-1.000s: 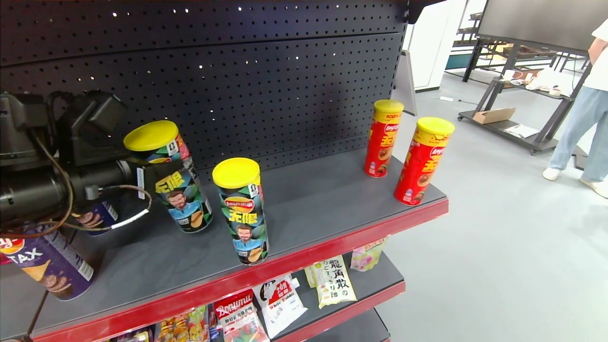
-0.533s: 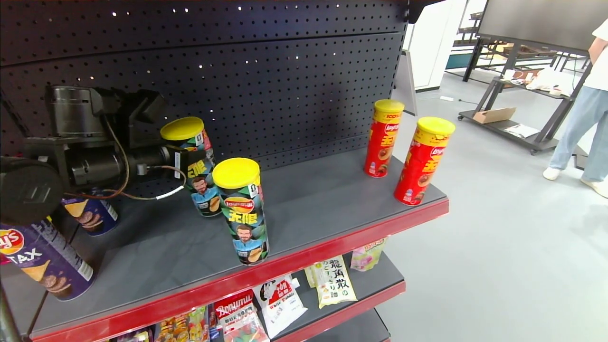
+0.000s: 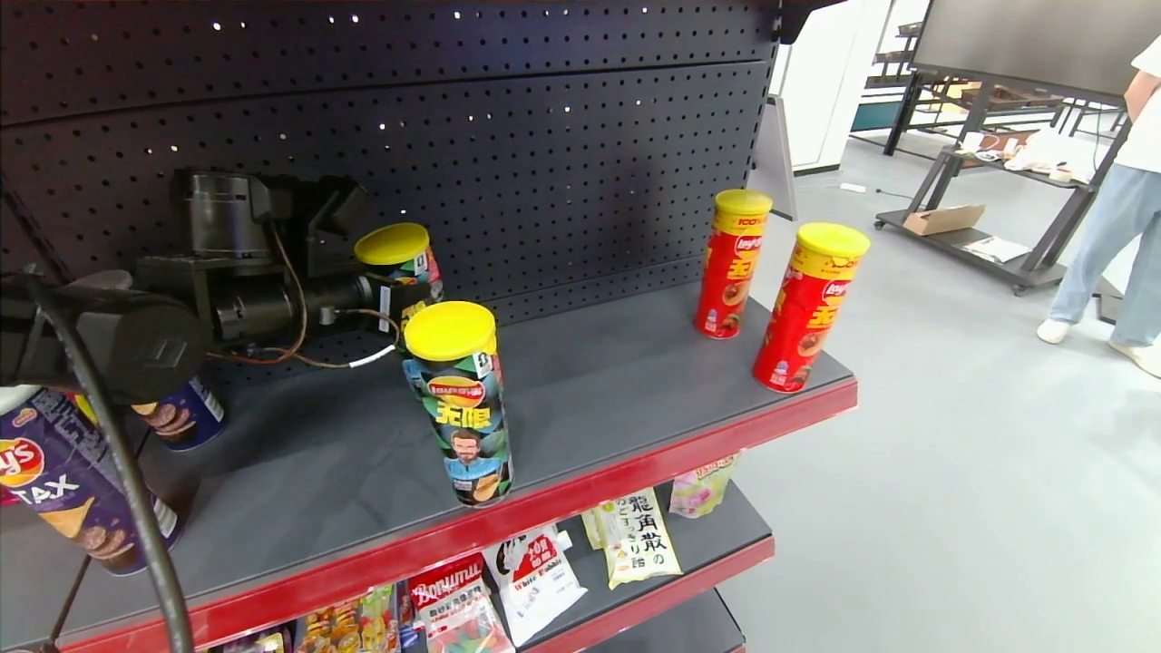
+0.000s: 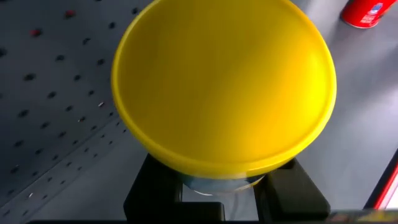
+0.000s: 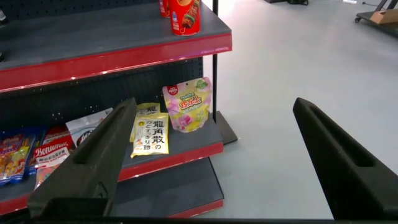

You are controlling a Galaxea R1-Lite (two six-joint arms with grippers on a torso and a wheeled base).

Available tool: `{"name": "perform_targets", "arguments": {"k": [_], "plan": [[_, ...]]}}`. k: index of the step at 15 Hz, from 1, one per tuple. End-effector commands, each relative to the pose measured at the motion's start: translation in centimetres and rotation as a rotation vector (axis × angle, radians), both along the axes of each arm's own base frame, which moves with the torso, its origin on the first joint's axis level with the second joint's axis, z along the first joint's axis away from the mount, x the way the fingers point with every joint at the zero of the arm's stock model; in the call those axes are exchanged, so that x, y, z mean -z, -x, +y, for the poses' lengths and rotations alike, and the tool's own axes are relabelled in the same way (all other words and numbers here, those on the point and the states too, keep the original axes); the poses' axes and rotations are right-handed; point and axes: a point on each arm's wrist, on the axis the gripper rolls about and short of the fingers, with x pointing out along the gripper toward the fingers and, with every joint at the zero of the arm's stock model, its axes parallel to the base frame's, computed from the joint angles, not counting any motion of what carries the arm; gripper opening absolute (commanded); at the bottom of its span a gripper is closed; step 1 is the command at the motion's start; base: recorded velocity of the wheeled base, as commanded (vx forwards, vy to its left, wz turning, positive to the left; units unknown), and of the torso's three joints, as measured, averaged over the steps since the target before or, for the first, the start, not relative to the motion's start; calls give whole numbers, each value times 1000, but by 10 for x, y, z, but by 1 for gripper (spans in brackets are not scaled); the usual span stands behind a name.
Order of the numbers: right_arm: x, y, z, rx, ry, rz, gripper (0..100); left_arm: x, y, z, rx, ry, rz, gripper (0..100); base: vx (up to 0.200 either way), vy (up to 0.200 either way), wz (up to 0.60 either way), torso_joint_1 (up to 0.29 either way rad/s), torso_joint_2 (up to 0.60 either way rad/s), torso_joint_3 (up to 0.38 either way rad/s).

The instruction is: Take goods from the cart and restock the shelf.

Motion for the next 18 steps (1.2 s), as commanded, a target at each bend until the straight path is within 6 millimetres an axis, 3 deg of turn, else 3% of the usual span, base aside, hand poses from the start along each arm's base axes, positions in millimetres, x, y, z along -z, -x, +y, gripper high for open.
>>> {"name": "perform_targets", "arguments": {"k": [1, 10, 18], "plan": [[0, 0, 0, -1, 0, -1, 100, 4, -8, -6, 11, -1, 6, 0, 0, 0, 0, 0, 0, 0], [0, 0, 0, -1, 0, -1, 100, 11, -23, -17, 30, 2, 2, 0, 0, 0, 0, 0, 0, 0], [0, 0, 0, -1, 0, -1, 100, 9, -17, -18, 33, 6, 32, 0, 0, 0, 0, 0, 0, 0]]}}
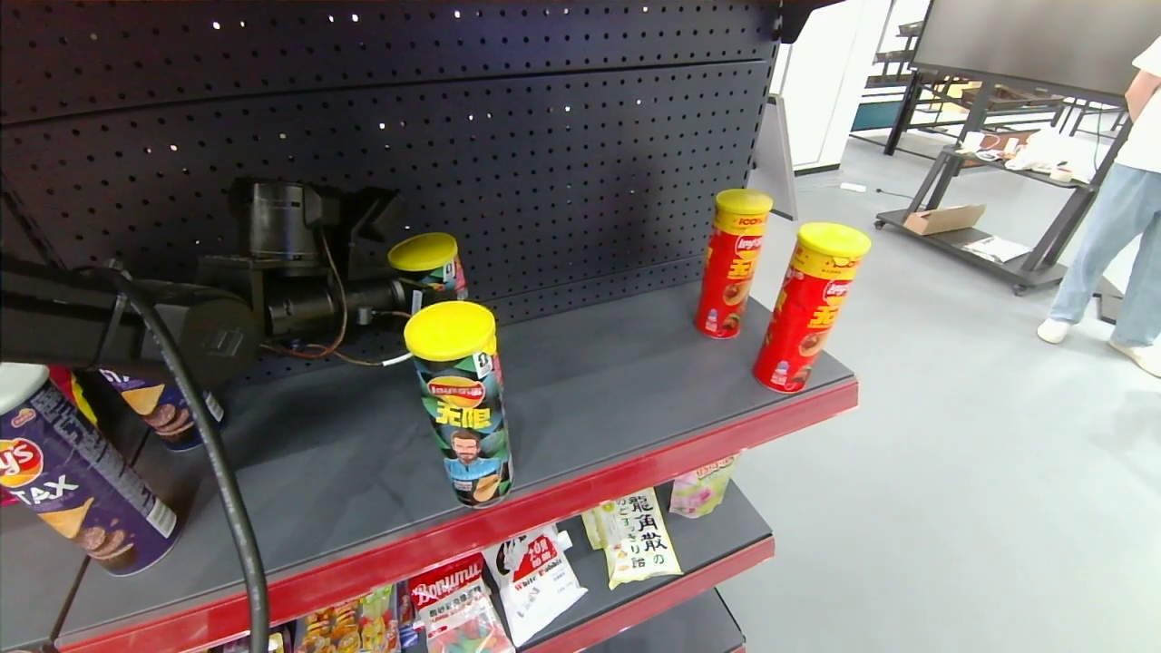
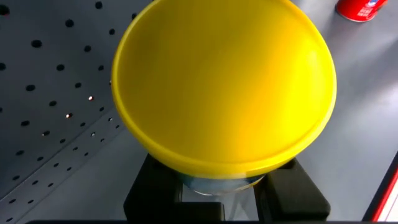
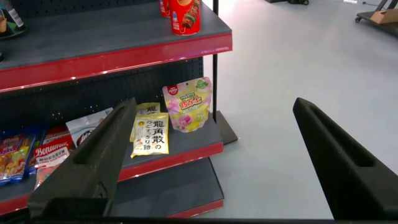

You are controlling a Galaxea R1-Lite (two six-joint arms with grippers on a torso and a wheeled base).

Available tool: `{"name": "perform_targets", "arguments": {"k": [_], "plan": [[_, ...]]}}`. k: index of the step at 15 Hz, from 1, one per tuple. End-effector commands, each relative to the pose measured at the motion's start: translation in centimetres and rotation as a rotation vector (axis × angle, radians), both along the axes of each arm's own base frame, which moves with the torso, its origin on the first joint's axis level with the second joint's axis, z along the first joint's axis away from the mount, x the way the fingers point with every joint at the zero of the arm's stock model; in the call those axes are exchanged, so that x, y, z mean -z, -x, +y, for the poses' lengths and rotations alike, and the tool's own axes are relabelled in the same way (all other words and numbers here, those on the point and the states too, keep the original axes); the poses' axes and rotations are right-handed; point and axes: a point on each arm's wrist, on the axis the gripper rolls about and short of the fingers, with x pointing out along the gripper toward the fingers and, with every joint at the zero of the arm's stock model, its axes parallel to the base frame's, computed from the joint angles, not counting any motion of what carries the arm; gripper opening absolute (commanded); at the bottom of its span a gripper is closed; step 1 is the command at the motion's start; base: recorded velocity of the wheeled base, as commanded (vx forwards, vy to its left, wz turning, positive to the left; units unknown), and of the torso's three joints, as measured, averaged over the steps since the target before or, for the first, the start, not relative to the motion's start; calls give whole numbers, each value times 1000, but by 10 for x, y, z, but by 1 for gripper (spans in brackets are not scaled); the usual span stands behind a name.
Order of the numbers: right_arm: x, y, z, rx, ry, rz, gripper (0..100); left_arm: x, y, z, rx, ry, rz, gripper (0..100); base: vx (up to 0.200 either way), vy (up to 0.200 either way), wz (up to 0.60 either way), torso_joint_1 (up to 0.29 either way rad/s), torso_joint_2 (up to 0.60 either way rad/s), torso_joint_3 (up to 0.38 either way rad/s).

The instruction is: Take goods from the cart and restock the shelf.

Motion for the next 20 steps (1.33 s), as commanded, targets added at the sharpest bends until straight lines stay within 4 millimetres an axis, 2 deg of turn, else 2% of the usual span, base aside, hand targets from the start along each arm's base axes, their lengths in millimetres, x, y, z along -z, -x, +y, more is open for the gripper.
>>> {"name": "perform_targets", "arguments": {"k": [1, 17, 18, 20], "plan": [[0, 0, 0, 0, 0, -1, 100, -2, 2, 0, 0, 2, -4, 0, 0, 0, 0, 0, 0, 0], [0, 0, 0, 0, 0, -1, 100, 1, 1, -3, 23, 2, 24, 0, 0, 0, 0, 0, 0, 0], [0, 0, 0, 0, 0, -1, 100, 0, 1, -3, 23, 3, 21, 100, 0, 0, 0, 0, 0, 0], [0, 0, 0, 0, 0, -1, 100, -1, 3, -2, 21, 5, 22, 100, 0, 0, 0, 0, 0, 0]]}}
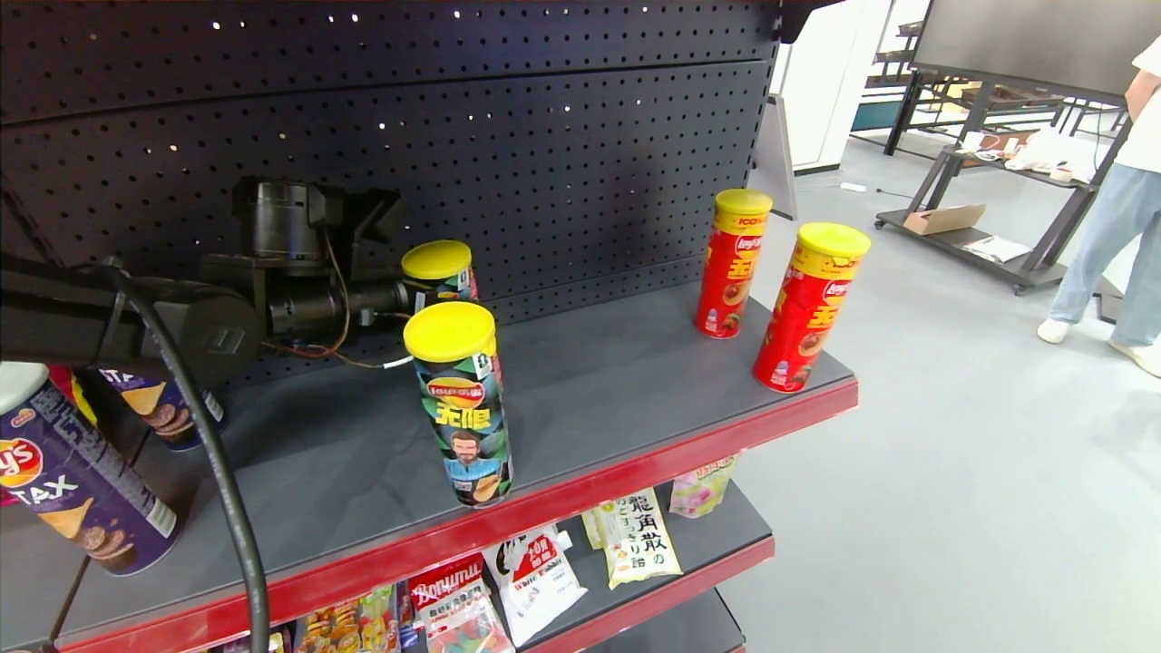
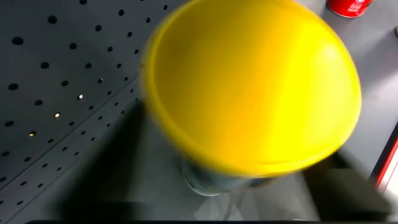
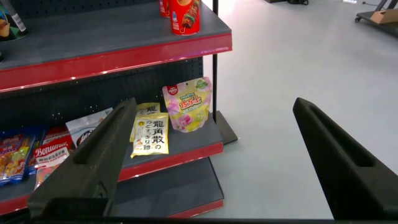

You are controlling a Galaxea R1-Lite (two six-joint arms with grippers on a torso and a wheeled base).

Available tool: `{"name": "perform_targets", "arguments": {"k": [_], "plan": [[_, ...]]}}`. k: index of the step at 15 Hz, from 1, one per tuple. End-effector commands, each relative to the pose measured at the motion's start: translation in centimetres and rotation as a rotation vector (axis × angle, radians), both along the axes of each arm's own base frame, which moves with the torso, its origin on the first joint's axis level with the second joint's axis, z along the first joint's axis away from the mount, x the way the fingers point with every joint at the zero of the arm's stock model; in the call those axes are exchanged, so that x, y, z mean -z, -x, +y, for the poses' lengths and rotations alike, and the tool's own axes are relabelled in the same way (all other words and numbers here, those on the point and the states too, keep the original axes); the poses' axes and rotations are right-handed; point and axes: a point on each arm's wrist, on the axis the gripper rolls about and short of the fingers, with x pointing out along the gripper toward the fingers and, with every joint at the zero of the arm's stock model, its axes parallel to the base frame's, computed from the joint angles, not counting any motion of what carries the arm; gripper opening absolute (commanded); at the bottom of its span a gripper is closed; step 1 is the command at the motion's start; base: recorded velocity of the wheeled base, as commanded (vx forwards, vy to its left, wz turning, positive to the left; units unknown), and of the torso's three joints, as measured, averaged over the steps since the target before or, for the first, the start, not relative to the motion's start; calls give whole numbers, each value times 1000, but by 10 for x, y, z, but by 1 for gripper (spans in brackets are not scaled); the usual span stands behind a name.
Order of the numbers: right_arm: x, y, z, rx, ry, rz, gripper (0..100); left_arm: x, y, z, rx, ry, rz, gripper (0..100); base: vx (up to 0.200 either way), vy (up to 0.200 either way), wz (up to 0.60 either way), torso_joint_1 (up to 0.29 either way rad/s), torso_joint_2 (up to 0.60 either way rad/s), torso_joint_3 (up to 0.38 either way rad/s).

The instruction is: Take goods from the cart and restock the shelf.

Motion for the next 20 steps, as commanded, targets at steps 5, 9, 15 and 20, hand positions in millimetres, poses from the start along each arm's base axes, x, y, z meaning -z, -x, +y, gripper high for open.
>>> {"name": "perform_targets", "arguments": {"k": [5, 9, 15, 20], "plan": [[0, 0, 0, 0, 0, -1, 100, -7, 9, 4, -9, 1, -12, 100, 0, 0, 0, 0, 0, 0], [0, 0, 0, 0, 0, -1, 100, -7, 24, 10, -15, -3, 3, 100, 0, 0, 0, 0, 0, 0], [0, 0, 0, 0, 0, -1, 100, -7, 39, 16, -24, -6, 16, 100, 0, 0, 0, 0, 0, 0], [0, 0, 0, 0, 0, -1, 100, -5, 55, 27, -44, -13, 33, 100, 0, 0, 0, 0, 0, 0]]}}
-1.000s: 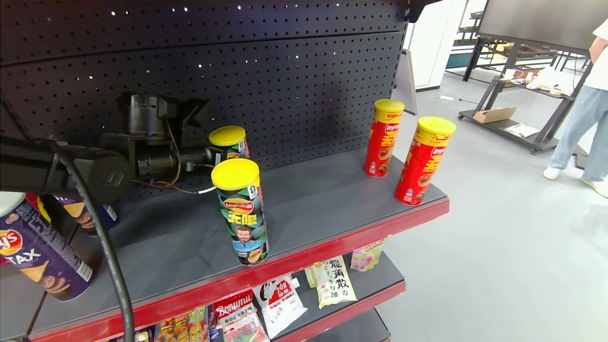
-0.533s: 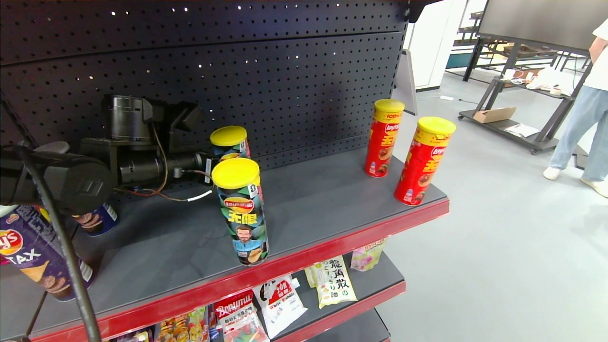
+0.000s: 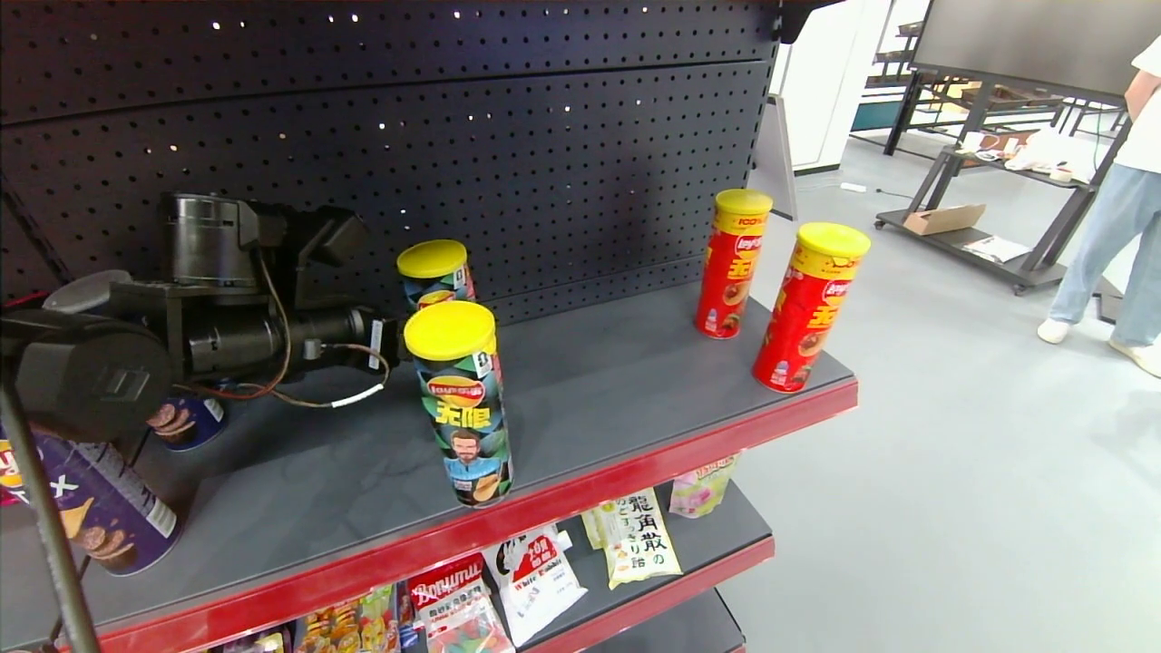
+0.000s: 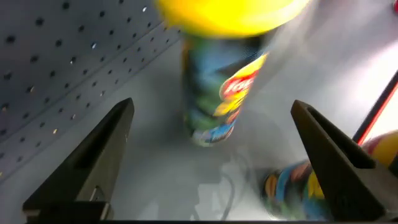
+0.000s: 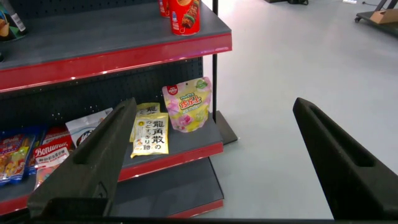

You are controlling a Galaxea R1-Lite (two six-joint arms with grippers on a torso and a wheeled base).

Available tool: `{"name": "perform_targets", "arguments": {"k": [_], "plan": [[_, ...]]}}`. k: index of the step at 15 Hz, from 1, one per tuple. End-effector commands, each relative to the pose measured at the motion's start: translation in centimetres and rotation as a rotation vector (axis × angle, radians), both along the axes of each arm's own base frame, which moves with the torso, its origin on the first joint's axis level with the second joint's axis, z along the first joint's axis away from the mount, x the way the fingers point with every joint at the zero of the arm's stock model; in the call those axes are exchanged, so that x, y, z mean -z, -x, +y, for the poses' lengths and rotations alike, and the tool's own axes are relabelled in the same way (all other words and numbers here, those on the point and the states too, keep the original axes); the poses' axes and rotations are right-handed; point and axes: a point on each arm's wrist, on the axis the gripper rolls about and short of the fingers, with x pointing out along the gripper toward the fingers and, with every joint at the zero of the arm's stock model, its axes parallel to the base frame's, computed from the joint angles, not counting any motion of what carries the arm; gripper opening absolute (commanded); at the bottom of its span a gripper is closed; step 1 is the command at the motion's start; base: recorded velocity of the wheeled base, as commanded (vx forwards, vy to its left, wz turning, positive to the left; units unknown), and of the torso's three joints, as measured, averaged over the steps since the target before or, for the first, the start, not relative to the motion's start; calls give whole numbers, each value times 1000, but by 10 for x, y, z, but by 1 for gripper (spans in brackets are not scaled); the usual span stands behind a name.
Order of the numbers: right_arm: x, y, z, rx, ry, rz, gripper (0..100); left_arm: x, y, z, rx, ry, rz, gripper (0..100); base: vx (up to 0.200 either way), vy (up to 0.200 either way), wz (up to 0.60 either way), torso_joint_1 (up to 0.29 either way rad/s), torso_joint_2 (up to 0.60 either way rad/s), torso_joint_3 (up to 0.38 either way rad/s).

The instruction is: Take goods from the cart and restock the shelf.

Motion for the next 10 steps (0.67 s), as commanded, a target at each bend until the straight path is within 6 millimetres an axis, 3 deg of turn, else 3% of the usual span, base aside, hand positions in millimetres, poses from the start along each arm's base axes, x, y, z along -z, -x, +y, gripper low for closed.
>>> {"name": "perform_targets", "arguments": {"k": [1, 3, 6, 7, 8, 9, 10], "plan": [[0, 0, 0, 0, 0, -1, 100, -3, 12, 14, -32, -3, -6, 100, 0, 0, 0, 0, 0, 0], [0, 0, 0, 0, 0, -1, 100, -1, 25, 25, -61, -6, 12, 100, 0, 0, 0, 0, 0, 0], [0, 0, 0, 0, 0, -1, 100, -5, 60, 33, -74, -10, 41, 100, 0, 0, 0, 0, 0, 0], [0, 0, 0, 0, 0, -1, 100, -9, 81, 38, -82, -11, 15, 100, 0, 0, 0, 0, 0, 0], [0, 0, 0, 0, 0, -1, 100, -14, 117, 46, -89, -23, -37, 100, 0, 0, 0, 0, 0, 0], [0, 0, 0, 0, 0, -1, 100, -14, 122, 47, -92, -27, -43, 100, 0, 0, 0, 0, 0, 0], [0, 0, 0, 0, 0, -1, 100, -12, 191, 60, -101, -86, -114, 100, 0, 0, 0, 0, 0, 0]]}}
